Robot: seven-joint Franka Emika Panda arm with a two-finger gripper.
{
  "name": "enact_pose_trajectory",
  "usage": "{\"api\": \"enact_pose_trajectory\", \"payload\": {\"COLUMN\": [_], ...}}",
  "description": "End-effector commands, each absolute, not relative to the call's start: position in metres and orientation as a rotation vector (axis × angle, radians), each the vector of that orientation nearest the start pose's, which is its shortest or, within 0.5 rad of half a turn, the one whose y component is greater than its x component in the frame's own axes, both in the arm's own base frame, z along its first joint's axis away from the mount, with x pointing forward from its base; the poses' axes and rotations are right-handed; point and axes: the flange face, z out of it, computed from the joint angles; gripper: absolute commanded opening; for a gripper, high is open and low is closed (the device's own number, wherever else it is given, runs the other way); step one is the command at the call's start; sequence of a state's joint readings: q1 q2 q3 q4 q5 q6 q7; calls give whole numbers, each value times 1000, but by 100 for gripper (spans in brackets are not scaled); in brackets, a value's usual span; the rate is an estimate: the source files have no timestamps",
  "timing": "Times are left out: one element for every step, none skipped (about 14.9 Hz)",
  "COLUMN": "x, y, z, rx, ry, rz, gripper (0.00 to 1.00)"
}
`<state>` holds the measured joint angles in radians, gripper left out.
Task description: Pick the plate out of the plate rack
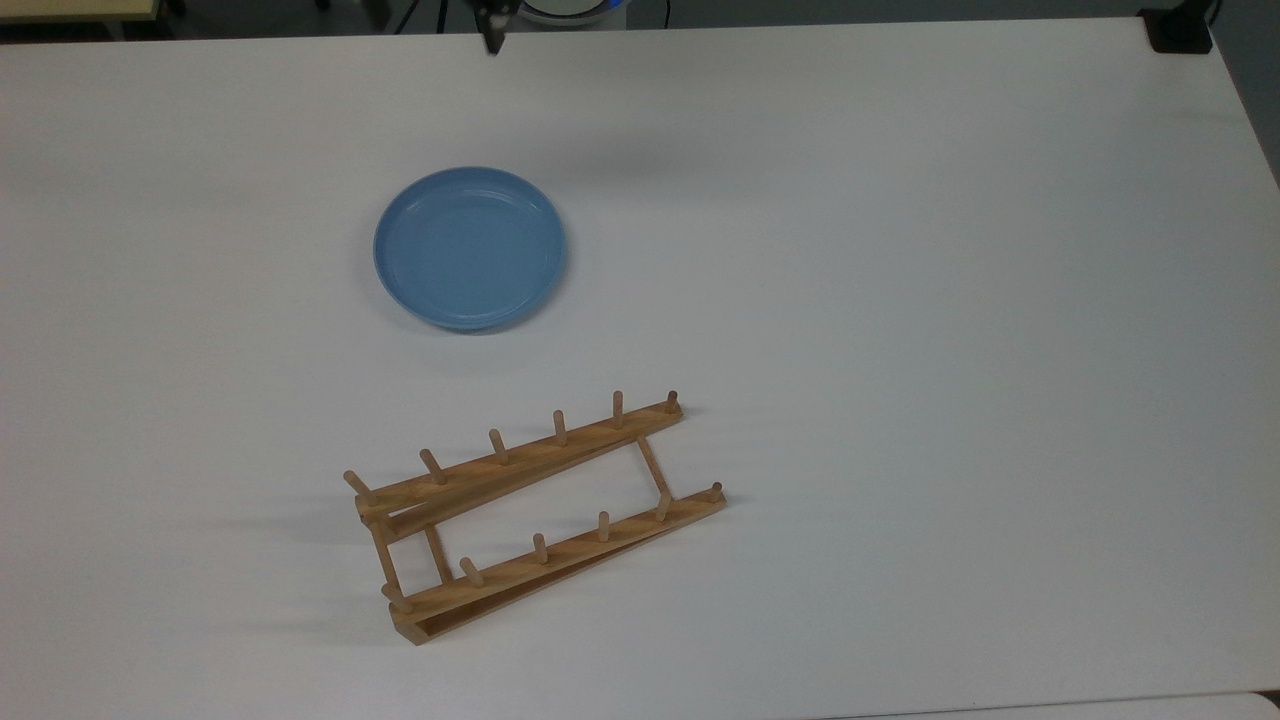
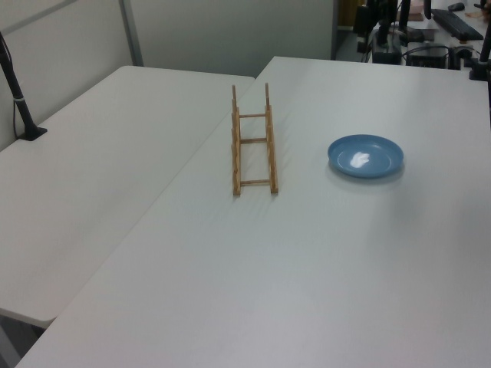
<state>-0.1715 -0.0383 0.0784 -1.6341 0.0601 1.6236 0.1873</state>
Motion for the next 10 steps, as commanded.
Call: {"api": "enact_pose_trajectory", "payload": {"x": [534,537,542,544,547,550,552,553,553,553], "y": [-21,-20,-21,-22,-23,-24,-26,-26,-28,-30], "z": [631,629,629,631,633,633,632,634,635,634], "rx": [-3048,-3051,-3055,-3062,-3074,-3085,-3088,-3088,-3094,-3114], "ry": [412,404,390,349,280,212,184,170,169,153], "rz": [-8,-25,-68,-115,-155,-182,-201,-221,-226,-225], "gripper": [100,100,100,100,100,100,100,100,100,100]}}
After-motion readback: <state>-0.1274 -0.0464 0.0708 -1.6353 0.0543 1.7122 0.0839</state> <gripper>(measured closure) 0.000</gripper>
